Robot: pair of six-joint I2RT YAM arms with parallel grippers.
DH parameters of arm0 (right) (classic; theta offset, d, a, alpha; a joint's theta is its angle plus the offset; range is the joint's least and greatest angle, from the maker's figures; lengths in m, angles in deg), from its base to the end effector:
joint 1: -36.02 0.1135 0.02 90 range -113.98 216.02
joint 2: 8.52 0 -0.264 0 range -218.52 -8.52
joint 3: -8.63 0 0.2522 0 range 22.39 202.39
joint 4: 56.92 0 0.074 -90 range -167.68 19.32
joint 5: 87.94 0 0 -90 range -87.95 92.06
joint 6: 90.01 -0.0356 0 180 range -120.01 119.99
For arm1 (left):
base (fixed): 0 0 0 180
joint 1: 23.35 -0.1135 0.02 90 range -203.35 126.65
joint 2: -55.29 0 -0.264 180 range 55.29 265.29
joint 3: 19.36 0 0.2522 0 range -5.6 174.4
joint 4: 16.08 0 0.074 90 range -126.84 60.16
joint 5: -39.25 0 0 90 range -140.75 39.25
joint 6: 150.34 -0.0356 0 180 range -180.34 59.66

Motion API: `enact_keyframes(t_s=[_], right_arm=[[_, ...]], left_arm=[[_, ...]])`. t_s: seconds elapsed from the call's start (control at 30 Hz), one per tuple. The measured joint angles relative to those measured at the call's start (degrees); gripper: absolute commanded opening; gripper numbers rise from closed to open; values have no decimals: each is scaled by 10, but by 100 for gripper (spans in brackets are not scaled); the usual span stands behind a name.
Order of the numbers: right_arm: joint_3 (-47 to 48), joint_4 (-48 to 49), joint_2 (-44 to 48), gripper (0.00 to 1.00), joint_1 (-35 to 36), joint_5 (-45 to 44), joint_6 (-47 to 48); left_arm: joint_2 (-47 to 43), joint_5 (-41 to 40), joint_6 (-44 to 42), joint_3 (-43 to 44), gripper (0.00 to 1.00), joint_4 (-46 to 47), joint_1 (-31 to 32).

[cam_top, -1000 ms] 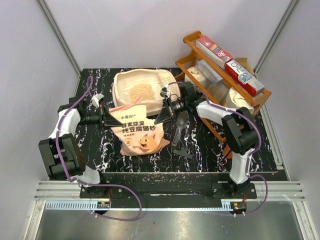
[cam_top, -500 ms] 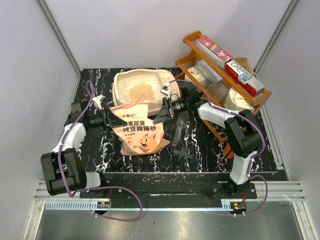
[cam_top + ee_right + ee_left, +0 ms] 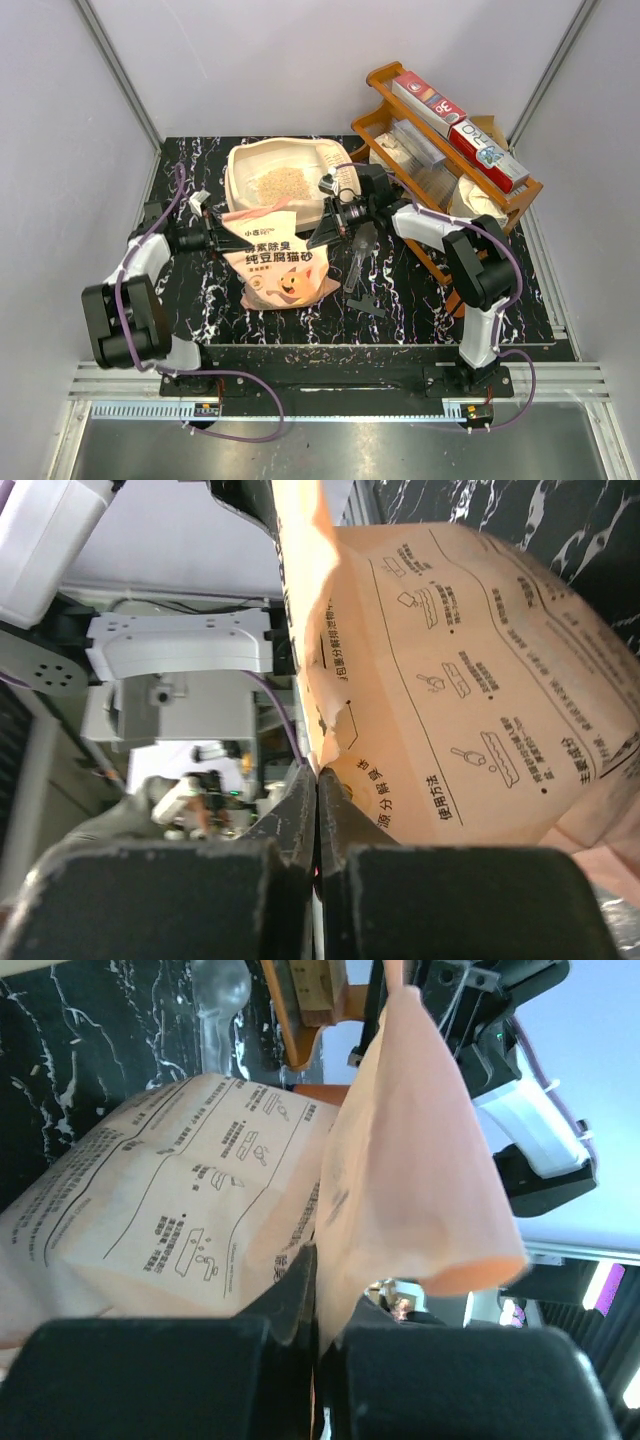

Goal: Fill the litter box with clean litter

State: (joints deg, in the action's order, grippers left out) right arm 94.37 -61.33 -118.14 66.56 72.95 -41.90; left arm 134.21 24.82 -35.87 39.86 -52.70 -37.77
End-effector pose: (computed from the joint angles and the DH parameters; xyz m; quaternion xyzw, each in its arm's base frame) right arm 0.3401 0.2397 0.2195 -0.2268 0.7254 0.6485 0.0430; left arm 0.2533 0.0295 0.2186 -0.0844 0.7724 -0.6042 0.1767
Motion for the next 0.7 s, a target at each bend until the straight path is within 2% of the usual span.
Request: enact_keyframes(t_s=[0.1,0.2,0.43,0.5,0.53,0.7], right_arm=[[4,-16,-8,0,-7,16,-47],[4,-26,-12,0,-12,31,-93],[38,-92,-32,0,-12,59,-118],[38,-107,-32,0,-12,65,-118],[38,-114,-32,0,-12,67,-117],[44,-144,-35,0,-13,69,-111]], left_arm=[[68,33,-113,68,0,-163,0],[103,49,-157,83,0,-249,-3],[111,74,-93,25,1,-275,-24],[113,83,-56,3,8,-263,-24],[113,87,-33,-8,21,-254,-24],[112,91,20,-14,39,-229,-30]])
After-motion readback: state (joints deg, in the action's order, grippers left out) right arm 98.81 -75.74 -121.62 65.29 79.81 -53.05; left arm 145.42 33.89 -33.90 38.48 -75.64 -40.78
